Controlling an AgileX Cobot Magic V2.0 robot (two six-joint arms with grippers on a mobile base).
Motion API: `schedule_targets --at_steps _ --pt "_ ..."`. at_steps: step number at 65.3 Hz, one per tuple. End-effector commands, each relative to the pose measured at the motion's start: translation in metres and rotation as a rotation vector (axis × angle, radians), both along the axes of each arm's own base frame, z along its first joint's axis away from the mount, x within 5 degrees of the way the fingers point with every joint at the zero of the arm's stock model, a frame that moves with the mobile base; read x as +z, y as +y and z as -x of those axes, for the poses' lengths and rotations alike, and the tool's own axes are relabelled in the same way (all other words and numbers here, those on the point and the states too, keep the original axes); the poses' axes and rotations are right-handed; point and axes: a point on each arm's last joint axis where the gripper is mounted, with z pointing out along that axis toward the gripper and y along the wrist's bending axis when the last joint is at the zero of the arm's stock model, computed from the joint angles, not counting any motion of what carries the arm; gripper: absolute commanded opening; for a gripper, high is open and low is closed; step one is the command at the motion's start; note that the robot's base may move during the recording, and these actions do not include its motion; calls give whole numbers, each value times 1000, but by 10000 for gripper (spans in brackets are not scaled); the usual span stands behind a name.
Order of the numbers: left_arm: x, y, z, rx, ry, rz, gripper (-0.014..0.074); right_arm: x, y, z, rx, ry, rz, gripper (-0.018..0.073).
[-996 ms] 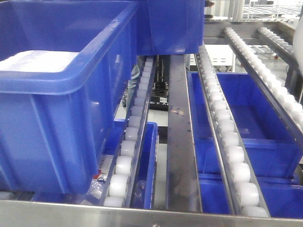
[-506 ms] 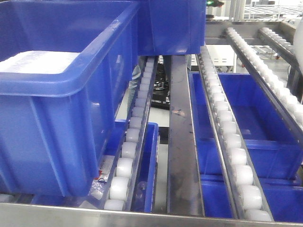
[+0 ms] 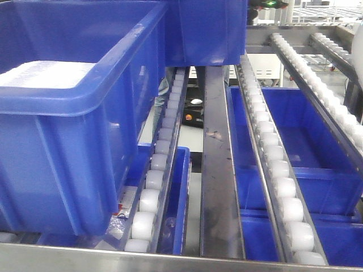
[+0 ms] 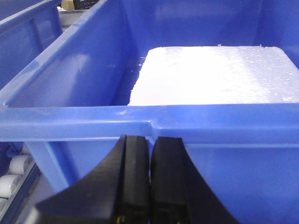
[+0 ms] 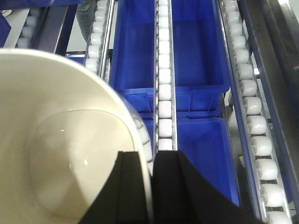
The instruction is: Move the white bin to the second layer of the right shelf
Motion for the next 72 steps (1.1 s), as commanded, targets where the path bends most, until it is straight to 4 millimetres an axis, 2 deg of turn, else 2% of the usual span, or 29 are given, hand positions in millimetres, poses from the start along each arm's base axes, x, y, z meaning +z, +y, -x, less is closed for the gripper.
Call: schedule_targets --at_steps 1,19,31,50,72 --pt "-4 0 -1 -4 -62 10 85 13 -1 -3 -8 -113 11 48" --pt "-4 0 -1 -4 -62 10 85 -32 -3 -11 -10 -55 41 48" --pt "-4 0 -1 -4 -62 10 85 -55 -2 -13 -10 -47 25 48" --pt "-4 0 -1 -4 -62 10 85 -69 -2 -16 -10 -47 25 48" --pt "-4 0 -1 -4 -62 10 85 -83 -2 -40 -14 54 0 48"
